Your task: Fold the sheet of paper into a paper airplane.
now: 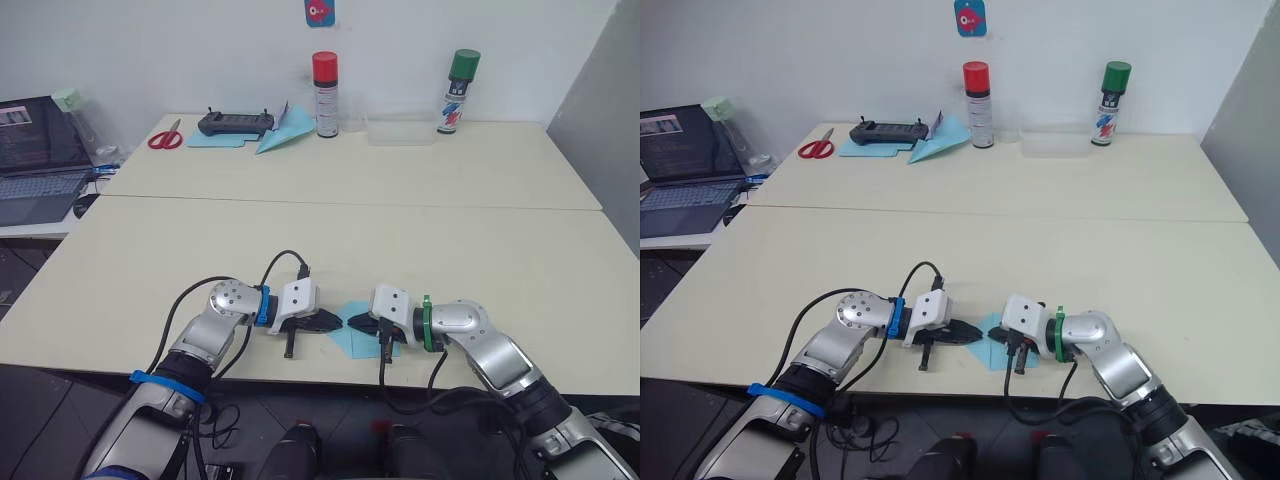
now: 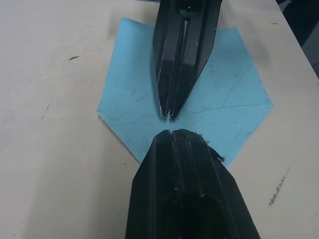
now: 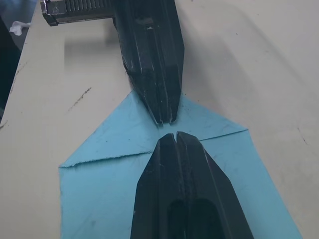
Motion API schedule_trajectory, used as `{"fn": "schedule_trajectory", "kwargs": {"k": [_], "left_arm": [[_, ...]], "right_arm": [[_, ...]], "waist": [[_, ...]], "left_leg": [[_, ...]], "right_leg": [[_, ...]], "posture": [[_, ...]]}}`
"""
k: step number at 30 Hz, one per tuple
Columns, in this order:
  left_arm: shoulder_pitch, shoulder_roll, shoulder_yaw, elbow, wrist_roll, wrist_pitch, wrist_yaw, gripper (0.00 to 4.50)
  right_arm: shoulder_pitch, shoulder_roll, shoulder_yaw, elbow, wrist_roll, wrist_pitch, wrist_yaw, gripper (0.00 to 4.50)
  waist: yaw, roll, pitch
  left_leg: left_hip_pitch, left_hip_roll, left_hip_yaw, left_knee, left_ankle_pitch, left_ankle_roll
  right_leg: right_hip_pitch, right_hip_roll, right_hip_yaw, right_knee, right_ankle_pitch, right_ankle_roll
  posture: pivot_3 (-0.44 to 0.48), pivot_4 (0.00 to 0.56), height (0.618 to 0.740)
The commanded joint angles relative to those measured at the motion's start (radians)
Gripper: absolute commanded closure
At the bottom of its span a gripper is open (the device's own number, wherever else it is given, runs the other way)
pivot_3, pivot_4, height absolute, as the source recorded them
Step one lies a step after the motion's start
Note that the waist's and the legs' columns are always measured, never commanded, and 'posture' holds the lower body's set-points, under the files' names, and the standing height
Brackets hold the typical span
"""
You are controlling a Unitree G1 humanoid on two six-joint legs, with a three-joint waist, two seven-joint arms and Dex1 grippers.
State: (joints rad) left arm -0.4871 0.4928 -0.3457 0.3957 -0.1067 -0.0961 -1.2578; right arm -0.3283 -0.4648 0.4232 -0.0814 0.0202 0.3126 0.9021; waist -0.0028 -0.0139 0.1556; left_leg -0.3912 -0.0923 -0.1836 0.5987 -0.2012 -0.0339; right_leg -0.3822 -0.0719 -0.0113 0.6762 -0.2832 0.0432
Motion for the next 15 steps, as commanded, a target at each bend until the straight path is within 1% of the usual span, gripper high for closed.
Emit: {"fn": "schedule_trajectory", "kwargs": {"k": [1, 8, 15], "left_arm": [[0.013, 0.015, -0.023, 0.099, 0.071, 0.032, 0.020, 4.50], [0.007, 0.008, -0.022, 0.118, 0.066, 0.037, 0.019, 4.50], [0.006, 0.006, -0.027, 0.133, 0.070, 0.031, 0.017, 4.50]], "right_arm": [[0.053, -0.050, -0.007, -0.013, -0.026, 0.027, -0.003, 4.47], [0.151, -0.083, -0.055, -0.080, -0.013, 0.090, -0.055, 4.47], [0.194, -0.089, -0.125, -0.125, 0.021, 0.163, -0.100, 4.47]], "waist": [[0.003, 0.000, 0.000], [0.003, 0.001, -0.005], [0.004, 0.000, -0.005]], "left_leg": [[0.000, 0.000, 0.000, 0.000, 0.000, 0.000], [0.002, 0.000, 0.000, -0.001, 0.000, 0.000], [0.002, 0.000, -0.001, -0.001, 0.000, 0.000]], "right_leg": [[0.001, 0.000, 0.000, 0.000, 0.000, 0.000], [0.003, -0.001, 0.000, -0.002, 0.000, 0.000], [0.004, -0.001, 0.000, -0.003, -0.001, -0.001]], "posture": [[0.000, 0.150, 0.740], [0.000, 0.150, 0.740], [0.000, 0.150, 0.740]]}}
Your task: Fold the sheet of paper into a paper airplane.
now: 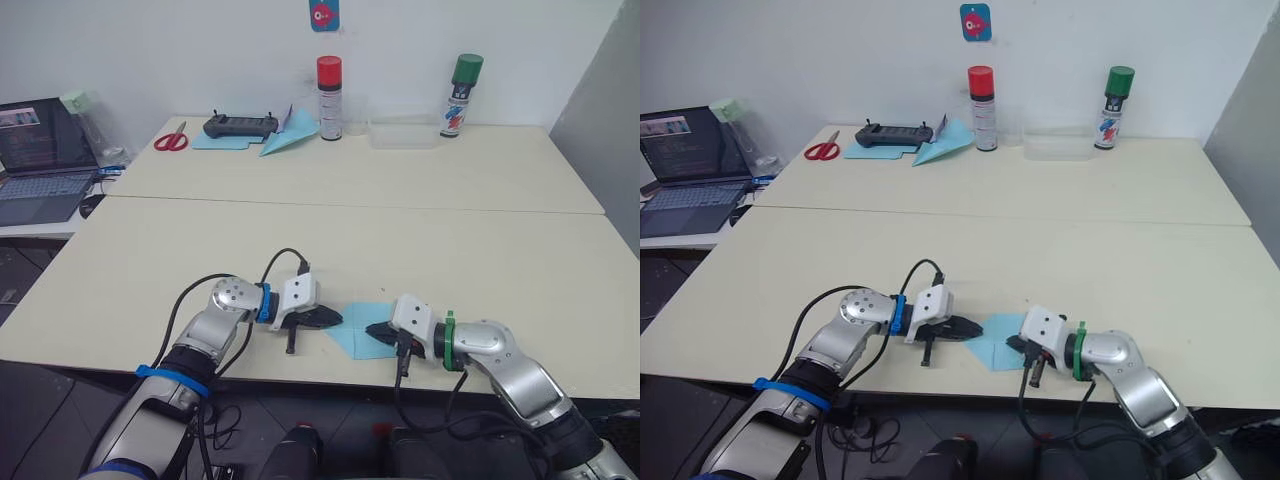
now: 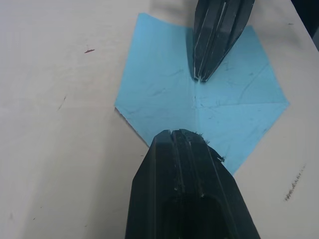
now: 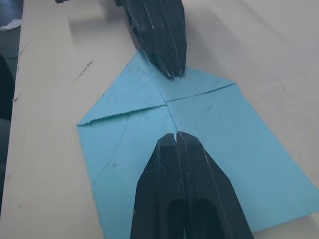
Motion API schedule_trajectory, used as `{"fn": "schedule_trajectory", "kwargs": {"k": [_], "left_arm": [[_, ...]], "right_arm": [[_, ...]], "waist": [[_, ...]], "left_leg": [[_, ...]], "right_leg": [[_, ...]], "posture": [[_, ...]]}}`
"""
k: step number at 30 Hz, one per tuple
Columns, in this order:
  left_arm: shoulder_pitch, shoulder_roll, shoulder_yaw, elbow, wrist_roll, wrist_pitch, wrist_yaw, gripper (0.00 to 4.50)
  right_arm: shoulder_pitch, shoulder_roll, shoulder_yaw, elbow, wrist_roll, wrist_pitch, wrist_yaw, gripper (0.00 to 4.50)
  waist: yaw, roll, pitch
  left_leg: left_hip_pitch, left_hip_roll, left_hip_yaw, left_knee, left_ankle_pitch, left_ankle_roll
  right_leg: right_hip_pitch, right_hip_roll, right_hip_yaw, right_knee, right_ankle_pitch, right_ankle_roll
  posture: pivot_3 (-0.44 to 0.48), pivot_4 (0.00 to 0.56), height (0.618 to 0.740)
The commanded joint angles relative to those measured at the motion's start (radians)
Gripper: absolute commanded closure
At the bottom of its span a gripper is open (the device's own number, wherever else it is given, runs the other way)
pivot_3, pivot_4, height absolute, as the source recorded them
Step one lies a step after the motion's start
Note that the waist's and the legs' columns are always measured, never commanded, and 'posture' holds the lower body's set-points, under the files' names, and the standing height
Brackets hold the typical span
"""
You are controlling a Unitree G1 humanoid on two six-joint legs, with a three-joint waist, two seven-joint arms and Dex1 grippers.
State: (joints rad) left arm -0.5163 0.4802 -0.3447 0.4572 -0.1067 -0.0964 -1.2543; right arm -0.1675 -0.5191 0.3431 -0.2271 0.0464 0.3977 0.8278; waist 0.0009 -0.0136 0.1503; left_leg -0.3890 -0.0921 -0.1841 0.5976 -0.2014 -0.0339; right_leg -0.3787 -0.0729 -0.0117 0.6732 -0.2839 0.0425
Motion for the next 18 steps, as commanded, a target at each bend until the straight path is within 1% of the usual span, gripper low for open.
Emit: {"fn": "schedule_trajectory", "kwargs": {"k": [1, 5, 10, 12, 14, 15, 18], "left_arm": [[0.037, 0.019, -0.030, 0.070, 0.070, 0.033, 0.009, 4.50], [0.038, 0.018, -0.036, 0.070, 0.072, 0.031, 0.003, 4.50], [0.038, 0.017, -0.039, 0.070, 0.074, 0.028, 0.001, 4.50], [0.038, 0.016, -0.040, 0.068, 0.075, 0.028, 0.001, 4.50], [0.039, 0.014, -0.041, 0.067, 0.075, 0.026, 0.001, 4.50], [0.039, 0.014, -0.041, 0.065, 0.075, 0.026, 0.000, 4.50], [0.043, 0.013, -0.041, 0.058, 0.076, 0.025, -0.002, 4.50]], "right_arm": [[0.049, -0.038, -0.072, 0.003, 0.017, 0.117, -0.032, 4.47], [0.080, -0.075, -0.113, -0.050, 0.064, 0.215, -0.024, 4.47], [0.089, -0.120, -0.118, -0.084, 0.090, 0.267, -0.021, 4.47], [0.092, -0.121, -0.146, -0.106, 0.122, 0.284, -0.019, 4.47], [0.062, -0.033, -0.234, -0.165, 0.256, 0.344, -0.039, 4.47], [0.049, -0.017, -0.239, -0.180, 0.274, 0.337, -0.039, 4.47], [0.015, 0.013, -0.189, -0.162, 0.222, 0.286, -0.076, 4.47]], "waist": [[0.000, 0.000, 0.000], [0.001, 0.000, 0.000], [0.001, -0.001, -0.001], [0.001, -0.001, -0.001], [0.000, -0.001, -0.001], [0.000, -0.001, 0.000], [0.000, 0.001, 0.000]], "left_leg": [[0.000, 0.000, 0.000, 0.000, 0.000, 0.000], [0.000, 0.000, 0.000, 0.000, 0.000, 0.000], [0.000, 0.000, 0.000, -0.001, 0.000, 0.000], [0.000, 0.000, 0.000, -0.002, 0.000, 0.000], [0.000, 0.001, -0.001, -0.003, 0.000, 0.000], [0.000, 0.001, -0.002, -0.004, 0.000, 0.000], [0.000, 0.001, -0.001, -0.004, 0.000, 0.000]], "right_leg": [[0.000, 0.000, 0.000, 0.000, 0.000, 0.000], [0.000, 0.000, 0.000, -0.001, 0.000, 0.000], [0.001, -0.001, -0.001, -0.002, -0.003, -0.005], [0.001, -0.001, -0.001, -0.003, -0.003, -0.005], [0.003, 0.000, -0.002, -0.008, -0.003, -0.004], [0.004, 0.000, -0.002, -0.009, -0.002, -0.004], [0.004, 0.000, -0.001, -0.010, 0.000, 0.001]], "posture": [[0.000, 0.150, 0.740], [0.000, 0.150, 0.740], [0.000, 0.150, 0.740], [0.000, 0.150, 0.740], [0.000, 0.150, 0.740], [0.000, 0.150, 0.740], [0.000, 0.150, 0.740]]}}
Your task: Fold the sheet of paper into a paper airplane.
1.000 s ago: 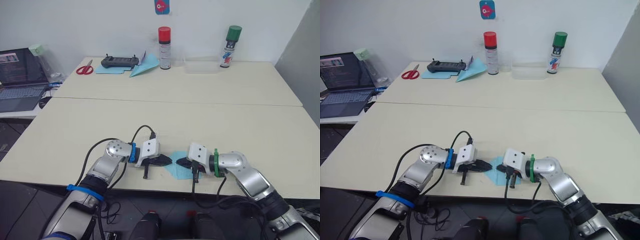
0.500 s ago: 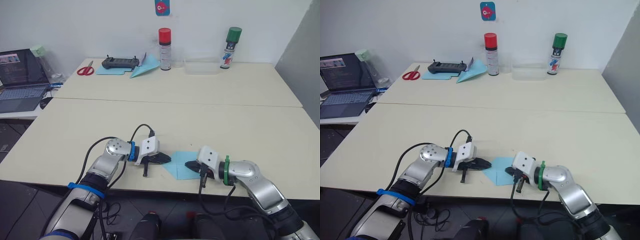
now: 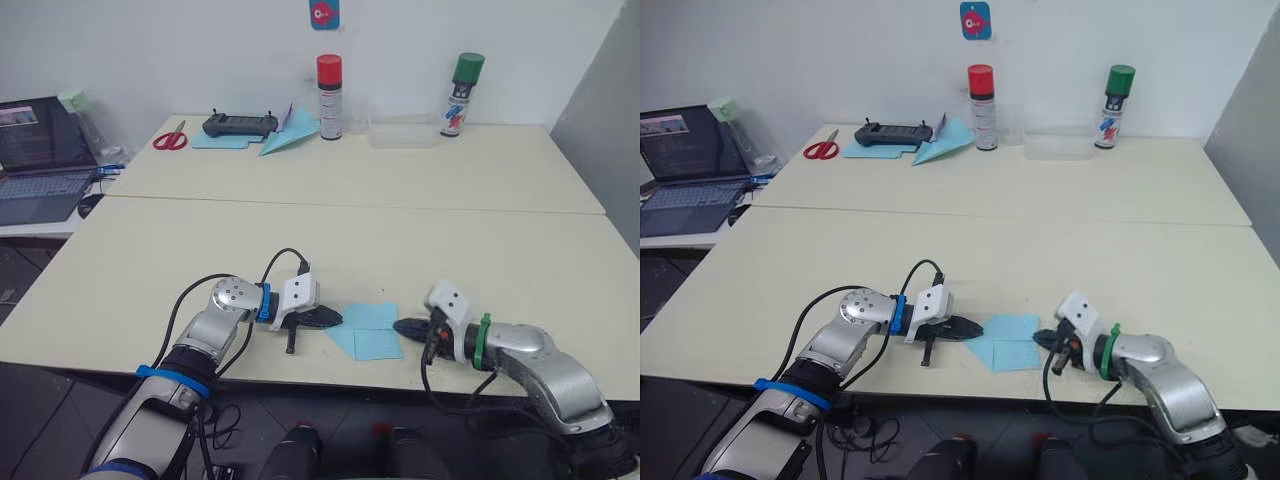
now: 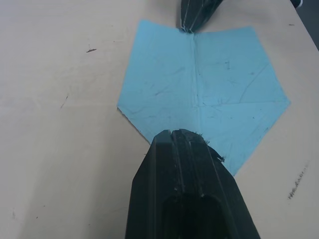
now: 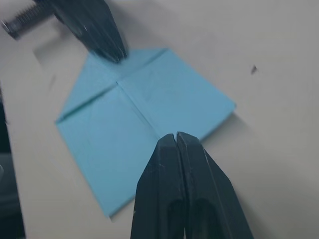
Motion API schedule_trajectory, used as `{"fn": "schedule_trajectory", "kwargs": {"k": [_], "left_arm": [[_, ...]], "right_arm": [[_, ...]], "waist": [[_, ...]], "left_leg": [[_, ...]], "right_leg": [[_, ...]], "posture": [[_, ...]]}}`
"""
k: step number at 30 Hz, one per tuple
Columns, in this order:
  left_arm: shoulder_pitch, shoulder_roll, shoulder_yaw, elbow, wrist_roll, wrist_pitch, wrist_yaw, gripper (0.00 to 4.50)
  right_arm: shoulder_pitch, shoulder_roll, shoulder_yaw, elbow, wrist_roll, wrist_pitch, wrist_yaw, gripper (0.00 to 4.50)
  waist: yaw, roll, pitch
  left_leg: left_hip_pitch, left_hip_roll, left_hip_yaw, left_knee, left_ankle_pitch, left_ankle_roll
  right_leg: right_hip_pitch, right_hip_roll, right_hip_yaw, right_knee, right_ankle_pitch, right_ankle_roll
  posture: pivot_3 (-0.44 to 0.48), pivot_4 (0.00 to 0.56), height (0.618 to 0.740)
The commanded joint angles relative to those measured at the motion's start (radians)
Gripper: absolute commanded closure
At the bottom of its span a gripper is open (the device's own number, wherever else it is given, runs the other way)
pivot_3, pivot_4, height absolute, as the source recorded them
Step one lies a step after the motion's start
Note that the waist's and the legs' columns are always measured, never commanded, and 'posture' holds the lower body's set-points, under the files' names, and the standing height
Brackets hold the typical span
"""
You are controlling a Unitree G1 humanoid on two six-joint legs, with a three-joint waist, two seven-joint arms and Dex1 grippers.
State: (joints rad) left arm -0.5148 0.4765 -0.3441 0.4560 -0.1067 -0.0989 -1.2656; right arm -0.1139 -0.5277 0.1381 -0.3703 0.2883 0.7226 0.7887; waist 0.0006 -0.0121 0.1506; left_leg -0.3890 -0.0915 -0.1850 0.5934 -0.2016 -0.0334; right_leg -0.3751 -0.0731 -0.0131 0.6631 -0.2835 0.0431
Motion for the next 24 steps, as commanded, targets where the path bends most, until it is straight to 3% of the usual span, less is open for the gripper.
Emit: {"fn": "schedule_trajectory", "kwargs": {"k": [1, 10, 17, 24], "left_arm": [[0.042, 0.017, -0.041, 0.058, 0.077, 0.027, 0.009, 4.50], [0.048, 0.032, -0.027, 0.014, 0.061, 0.036, 0.000, 4.50], [0.016, -0.024, 0.013, -0.132, -0.018, 0.137, 0.017, 4.50], [0.043, -0.091, -0.050, -0.117, 0.066, 0.141, 0.095, 4.50]], "right_arm": [[-0.048, 0.030, 0.033, -0.007, -0.033, -0.047, -0.050, 4.47], [-0.039, -0.001, 0.160, 0.087, -0.142, -0.098, -0.073, 4.47], [-0.013, -0.016, 0.179, 0.107, -0.153, -0.109, -0.074, 4.47], [-0.008, -0.025, 0.180, 0.104, -0.151, -0.107, -0.069, 4.47]], "waist": [[0.000, 0.000, 0.000], [-0.001, 0.000, 0.000], [0.001, -0.002, 0.001], [0.000, -0.003, 0.002]], "left_leg": [[0.000, 0.000, 0.000, 0.000, 0.000, 0.000], [-0.003, 0.000, 0.000, -0.001, 0.000, 0.000], [-0.005, -0.001, 0.000, -0.001, 0.000, 0.000], [-0.007, -0.001, 0.000, -0.001, 0.000, 0.000]], "right_leg": [[0.000, 0.000, 0.000, 0.000, 0.000, 0.000], [-0.004, 0.000, 0.000, -0.001, 0.001, 0.002], [-0.005, 0.000, -0.001, -0.001, 0.001, 0.002], [-0.005, 0.000, -0.001, -0.002, 0.001, 0.003]], "posture": [[0.000, 0.150, 0.740], [0.000, 0.150, 0.740], [0.000, 0.150, 0.740], [0.000, 0.150, 0.740]]}}
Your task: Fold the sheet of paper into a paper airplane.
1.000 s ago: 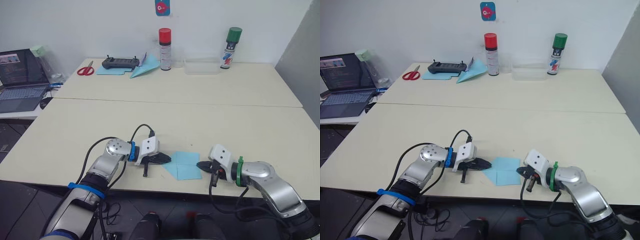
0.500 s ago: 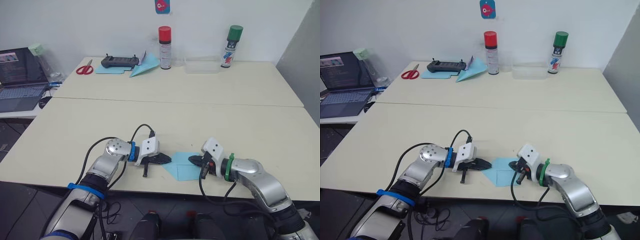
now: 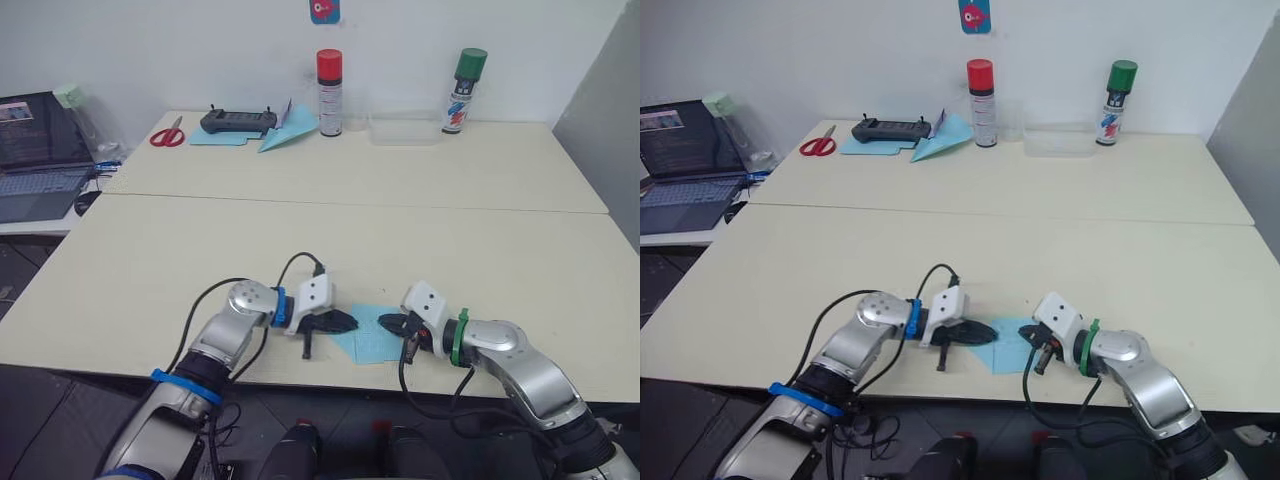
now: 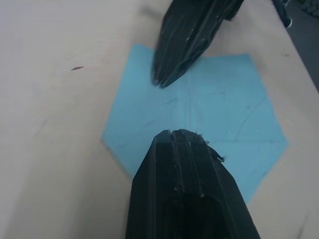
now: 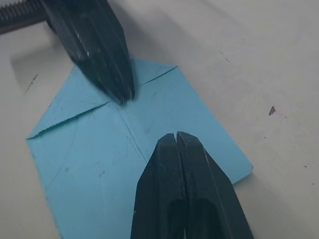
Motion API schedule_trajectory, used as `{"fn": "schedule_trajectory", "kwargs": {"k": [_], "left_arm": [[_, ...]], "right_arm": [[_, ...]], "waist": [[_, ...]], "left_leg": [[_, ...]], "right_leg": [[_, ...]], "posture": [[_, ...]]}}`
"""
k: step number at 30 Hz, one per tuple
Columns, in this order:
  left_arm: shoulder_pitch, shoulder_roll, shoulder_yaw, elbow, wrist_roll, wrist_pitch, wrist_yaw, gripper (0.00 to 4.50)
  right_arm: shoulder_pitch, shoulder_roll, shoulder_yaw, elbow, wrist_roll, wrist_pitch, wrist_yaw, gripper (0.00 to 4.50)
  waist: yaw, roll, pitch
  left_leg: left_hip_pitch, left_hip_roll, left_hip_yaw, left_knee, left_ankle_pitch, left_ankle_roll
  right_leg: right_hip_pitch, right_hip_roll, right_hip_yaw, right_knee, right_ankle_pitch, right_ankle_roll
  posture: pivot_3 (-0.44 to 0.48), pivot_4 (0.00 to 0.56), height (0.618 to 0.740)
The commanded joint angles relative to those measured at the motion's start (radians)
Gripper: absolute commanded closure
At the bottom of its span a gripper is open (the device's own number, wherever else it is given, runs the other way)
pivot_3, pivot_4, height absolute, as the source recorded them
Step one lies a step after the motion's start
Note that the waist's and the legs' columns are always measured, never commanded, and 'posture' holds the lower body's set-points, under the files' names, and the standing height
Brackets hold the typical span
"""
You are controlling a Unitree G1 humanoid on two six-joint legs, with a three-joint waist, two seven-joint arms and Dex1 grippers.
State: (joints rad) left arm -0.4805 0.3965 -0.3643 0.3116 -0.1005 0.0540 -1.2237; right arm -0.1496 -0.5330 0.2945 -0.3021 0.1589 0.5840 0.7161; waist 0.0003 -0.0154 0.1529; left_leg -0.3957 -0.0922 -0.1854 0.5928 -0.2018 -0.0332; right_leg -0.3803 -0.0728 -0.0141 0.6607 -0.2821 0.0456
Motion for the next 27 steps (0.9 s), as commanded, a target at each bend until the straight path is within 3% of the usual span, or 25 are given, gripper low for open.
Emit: {"fn": "schedule_trajectory", "kwargs": {"k": [1, 6, 19, 27], "left_arm": [[0.010, -0.016, -0.035, 0.054, 0.080, -0.026, 0.074, 4.50], [0.030, 0.005, -0.035, 0.080, 0.096, -0.029, 0.082, 4.50], [0.147, 0.168, 0.015, 0.017, 0.067, -0.021, 0.050, 4.50], [0.192, 0.246, 0.128, 0.035, 0.011, 0.001, 0.085, 4.50]], "right_arm": [[0.028, -0.021, 0.023, 0.037, -0.022, 0.030, 0.004, 4.47], [0.022, -0.028, 0.026, 0.041, -0.025, 0.026, 0.009, 4.47], [0.022, -0.043, 0.038, 0.056, -0.030, 0.007, 0.020, 4.47], [0.021, -0.053, 0.036, 0.065, -0.026, 0.003, 0.032, 4.47]], "waist": [[0.001, 0.000, 0.000], [0.003, 0.000, -0.001], [-0.002, 0.001, -0.003], [-0.004, 0.003, -0.004]], "left_leg": [[0.000, 0.000, 0.000, 0.000, 0.000, 0.000], [0.002, 0.000, 0.000, 0.000, 0.000, 0.000], [0.005, 0.001, 0.000, -0.001, -0.001, 0.000], [0.011, 0.003, 0.001, -0.002, -0.003, 0.001]], "right_leg": [[0.000, 0.000, 0.000, 0.000, 0.000, 0.000], [0.002, 0.000, 0.000, 0.000, 0.000, 0.000], [0.002, 0.000, 0.000, 0.000, -0.001, -0.002], [0.007, 0.000, 0.001, 0.000, -0.005, -0.009]], "posture": [[0.000, 0.150, 0.740], [0.000, 0.150, 0.740], [0.000, 0.150, 0.740], [0.000, 0.150, 0.740]]}}
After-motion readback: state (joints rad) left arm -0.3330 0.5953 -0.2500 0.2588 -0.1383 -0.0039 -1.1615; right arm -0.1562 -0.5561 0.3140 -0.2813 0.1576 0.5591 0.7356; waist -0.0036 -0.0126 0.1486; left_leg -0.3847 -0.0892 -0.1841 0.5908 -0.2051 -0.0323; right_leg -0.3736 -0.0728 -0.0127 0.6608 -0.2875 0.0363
